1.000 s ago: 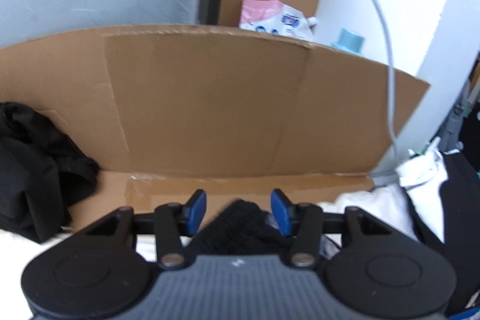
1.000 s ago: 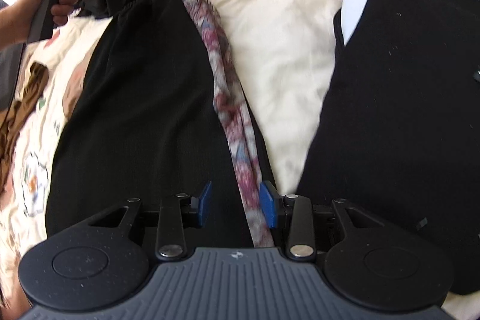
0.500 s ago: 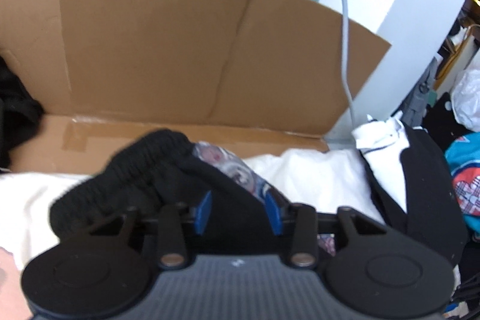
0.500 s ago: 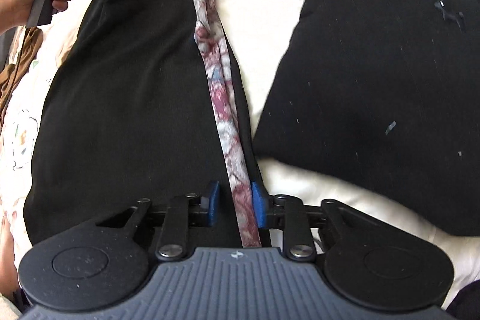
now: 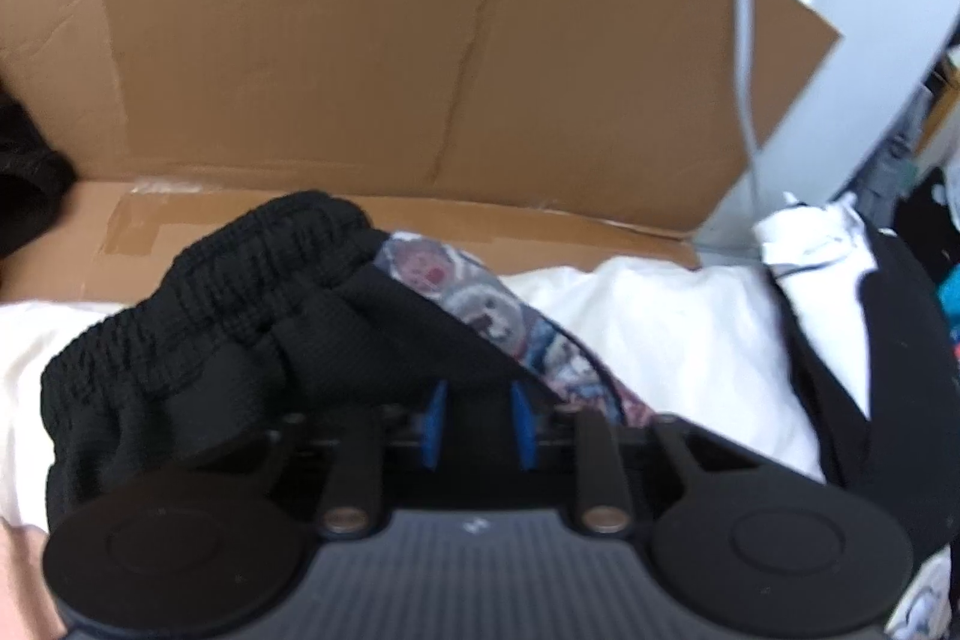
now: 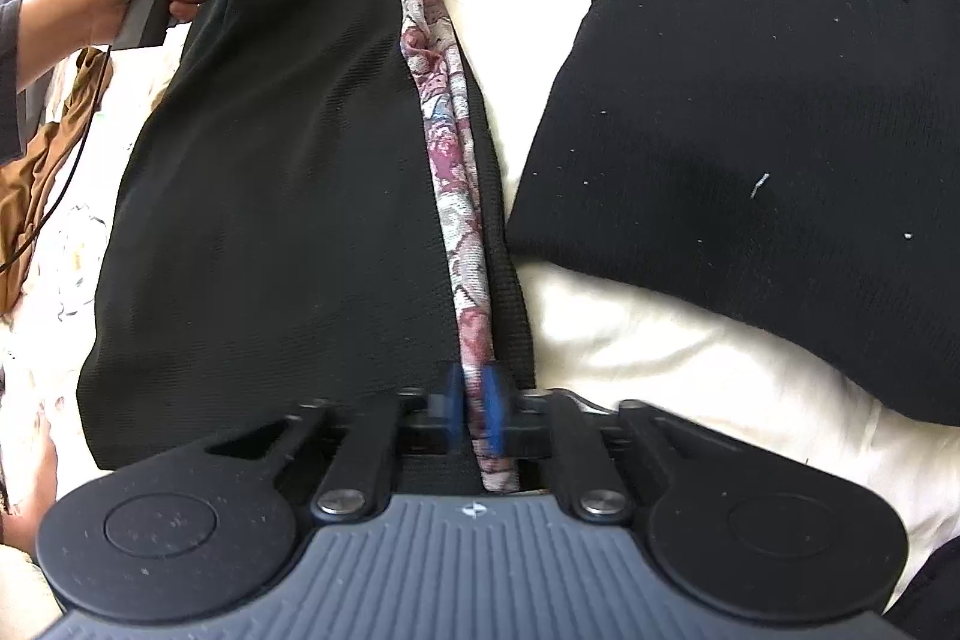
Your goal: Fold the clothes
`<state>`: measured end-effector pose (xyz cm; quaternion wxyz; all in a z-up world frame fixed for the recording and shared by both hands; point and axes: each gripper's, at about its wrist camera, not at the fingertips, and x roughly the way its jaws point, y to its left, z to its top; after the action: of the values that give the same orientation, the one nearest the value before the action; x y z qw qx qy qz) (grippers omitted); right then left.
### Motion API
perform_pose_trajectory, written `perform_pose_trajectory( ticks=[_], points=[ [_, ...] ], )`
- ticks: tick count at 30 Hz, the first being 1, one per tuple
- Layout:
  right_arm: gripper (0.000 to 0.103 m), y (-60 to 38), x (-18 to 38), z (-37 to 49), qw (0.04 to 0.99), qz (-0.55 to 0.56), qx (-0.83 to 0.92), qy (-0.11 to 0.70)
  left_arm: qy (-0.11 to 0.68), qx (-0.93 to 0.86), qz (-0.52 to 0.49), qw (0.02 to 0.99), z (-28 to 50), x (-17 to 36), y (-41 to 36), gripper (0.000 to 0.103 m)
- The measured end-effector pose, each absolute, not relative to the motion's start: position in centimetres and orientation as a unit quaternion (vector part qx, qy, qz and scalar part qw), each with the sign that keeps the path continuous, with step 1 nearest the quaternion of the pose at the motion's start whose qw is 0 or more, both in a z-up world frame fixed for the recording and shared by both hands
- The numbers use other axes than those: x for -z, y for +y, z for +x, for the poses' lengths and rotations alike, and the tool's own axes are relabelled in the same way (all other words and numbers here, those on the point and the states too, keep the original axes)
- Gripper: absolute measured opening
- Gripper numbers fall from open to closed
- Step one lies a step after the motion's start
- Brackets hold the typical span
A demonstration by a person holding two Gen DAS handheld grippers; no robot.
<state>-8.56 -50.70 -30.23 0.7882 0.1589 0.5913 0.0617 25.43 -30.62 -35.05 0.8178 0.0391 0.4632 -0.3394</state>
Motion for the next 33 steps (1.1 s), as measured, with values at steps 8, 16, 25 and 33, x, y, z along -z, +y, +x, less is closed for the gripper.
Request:
perform_pose_trajectory(
  ticks=[8, 16, 25, 33],
  points=[
    [0.003, -51.4, 30.6, -9.9, 0.785, 0.174, -0.065, 0.591, 0.473, 0.309, 0.023, 0.825, 26.2, 36.7, -31.5, 0.000],
    [0.002, -51.5, 31.1, -10.2, 0.778, 0.168, -0.079, 0.600, 0.482, 0.309, 0.020, 0.820, 26.5, 37.5, -32.7, 0.000],
    [0.017, -51.2, 30.7, -8.8, 0.768, 0.148, -0.062, 0.620, 0.449, 0.354, 0.040, 0.820, 25.5, 31.9, -31.2, 0.016],
    [0.043, -51.3, 27.7, -7.6, 0.786, 0.137, -0.053, 0.601, 0.433, 0.348, 0.046, 0.830, 25.0, 25.4, -23.7, 0.029]
  ],
)
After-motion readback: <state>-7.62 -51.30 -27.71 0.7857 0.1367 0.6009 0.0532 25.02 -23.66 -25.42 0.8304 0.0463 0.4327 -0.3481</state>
